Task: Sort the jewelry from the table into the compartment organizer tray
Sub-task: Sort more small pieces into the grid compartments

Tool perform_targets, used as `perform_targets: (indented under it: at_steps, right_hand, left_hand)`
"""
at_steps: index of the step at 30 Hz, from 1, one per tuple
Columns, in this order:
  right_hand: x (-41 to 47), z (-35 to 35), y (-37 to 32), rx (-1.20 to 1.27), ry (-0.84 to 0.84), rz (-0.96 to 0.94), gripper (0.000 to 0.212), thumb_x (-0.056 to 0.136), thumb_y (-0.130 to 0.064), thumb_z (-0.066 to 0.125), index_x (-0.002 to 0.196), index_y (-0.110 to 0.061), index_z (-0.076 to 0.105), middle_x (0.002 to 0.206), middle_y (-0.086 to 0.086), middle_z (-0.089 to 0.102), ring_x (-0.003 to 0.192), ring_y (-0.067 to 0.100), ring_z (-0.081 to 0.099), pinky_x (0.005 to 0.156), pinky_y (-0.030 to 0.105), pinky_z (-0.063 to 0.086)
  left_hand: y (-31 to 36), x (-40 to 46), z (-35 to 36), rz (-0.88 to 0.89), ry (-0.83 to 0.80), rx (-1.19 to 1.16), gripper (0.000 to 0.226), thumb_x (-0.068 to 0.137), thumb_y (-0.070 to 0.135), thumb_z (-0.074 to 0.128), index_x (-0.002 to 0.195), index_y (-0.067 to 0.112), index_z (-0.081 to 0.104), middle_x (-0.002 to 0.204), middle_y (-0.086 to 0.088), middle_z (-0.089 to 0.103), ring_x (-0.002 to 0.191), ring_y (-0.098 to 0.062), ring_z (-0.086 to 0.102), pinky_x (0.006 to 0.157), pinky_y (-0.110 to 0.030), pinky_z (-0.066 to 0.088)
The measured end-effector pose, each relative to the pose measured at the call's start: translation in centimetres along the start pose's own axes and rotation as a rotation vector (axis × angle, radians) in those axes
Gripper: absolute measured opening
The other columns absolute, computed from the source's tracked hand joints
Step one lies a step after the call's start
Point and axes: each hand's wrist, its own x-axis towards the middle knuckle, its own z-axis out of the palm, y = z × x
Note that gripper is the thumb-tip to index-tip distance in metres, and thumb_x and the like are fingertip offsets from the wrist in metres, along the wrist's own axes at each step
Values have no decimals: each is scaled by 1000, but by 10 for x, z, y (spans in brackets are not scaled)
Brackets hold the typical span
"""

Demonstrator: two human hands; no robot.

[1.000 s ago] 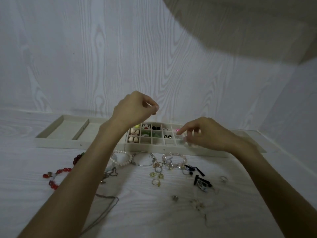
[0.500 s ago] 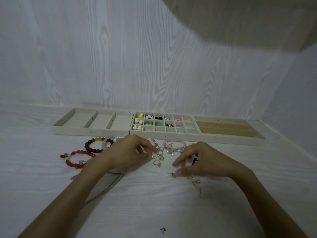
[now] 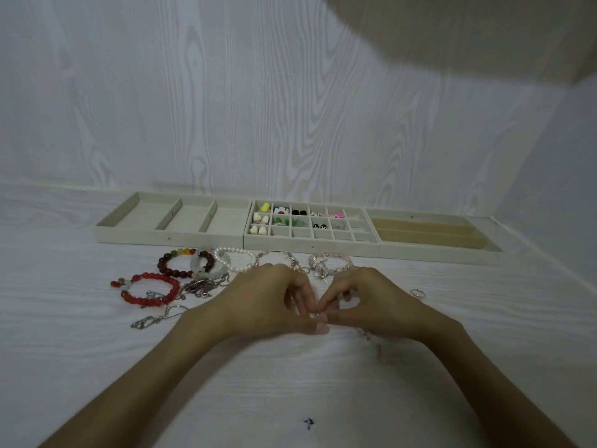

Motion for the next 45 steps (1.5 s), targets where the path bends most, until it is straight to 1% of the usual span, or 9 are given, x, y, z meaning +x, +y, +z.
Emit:
perform_targets:
  at_steps: [3, 11, 15, 21, 27, 32, 38, 42, 45]
  right_hand:
    - [0, -3, 1, -49, 16, -2, 8, 74, -25, 78, 81, -29, 76, 72, -14, 63, 75, 0, 55, 68, 10, 38]
    - [-8, -19, 6, -227, 101, 38, 8, 76, -35, 76, 83, -33, 77, 67, -22, 59, 80, -7, 52, 64, 3, 32]
    - [-6, -15, 8, -249, 110, 23, 6, 77, -40, 74, 82, -37, 75, 69, -24, 60, 81, -3, 51, 67, 12, 28]
    - [-8, -16, 5, -194, 132, 0, 8, 73, -32, 79, 79, -29, 77, 67, -14, 63, 76, -5, 53, 64, 5, 36]
    - [-8, -13, 11, -143, 136, -13, 11, 74, -33, 77, 85, -36, 76, 71, -16, 64, 75, -2, 55, 63, 10, 39]
    - [-5, -13, 18, -173, 137, -4, 12, 75, -36, 76, 87, -37, 76, 70, -20, 62, 77, 1, 54, 62, 9, 38]
    - [-4, -10, 24, -179, 137, 7, 12, 76, -34, 75, 87, -40, 75, 72, -17, 63, 77, 7, 51, 68, 26, 44]
    - [-7, -21, 13, 3, 170, 19, 12, 74, -28, 77, 85, -33, 78, 76, -13, 67, 75, 6, 56, 66, 14, 43]
    - [-6, -50, 10, 92, 318, 61, 13, 76, -27, 72, 87, -31, 77, 82, -15, 71, 76, 6, 61, 69, 9, 44]
  left_hand:
    - [0, 2, 5, 12, 48, 61, 27, 67, 58, 75, 76, 33, 67, 67, 25, 63, 62, 9, 55, 54, -12, 34]
    - [-5, 4, 3, 5, 104, 51, 4, 76, 38, 75, 79, 39, 73, 67, 26, 64, 67, 7, 56, 58, -16, 41]
    - [-8, 6, -1, -5, 103, 11, 11, 78, 29, 73, 80, 40, 73, 70, 26, 66, 68, 5, 57, 67, -21, 49]
    - [-10, 5, -5, 45, 71, -69, 21, 81, 10, 69, 85, 29, 76, 65, 30, 63, 65, 12, 57, 62, -5, 42]
    - [-14, 4, -22, 111, 126, -186, 18, 83, 11, 70, 95, 22, 76, 90, 9, 74, 73, -1, 63, 71, -15, 51]
    - [-35, 14, -58, -27, 283, -69, 20, 82, 13, 69, 85, 32, 75, 80, 15, 71, 73, -1, 65, 72, -20, 52]
    - [-46, 24, -48, -83, 144, 73, 25, 82, 24, 68, 73, 47, 64, 78, 21, 68, 73, 4, 59, 64, -16, 44]
    - [-53, 21, -36, -45, 94, 49, 19, 83, 25, 64, 80, 44, 68, 85, 22, 68, 76, 3, 60, 68, -18, 47]
    - [-54, 19, -32, -19, 143, 69, 17, 82, 26, 63, 87, 40, 72, 83, 22, 69, 77, 3, 61, 67, -16, 47]
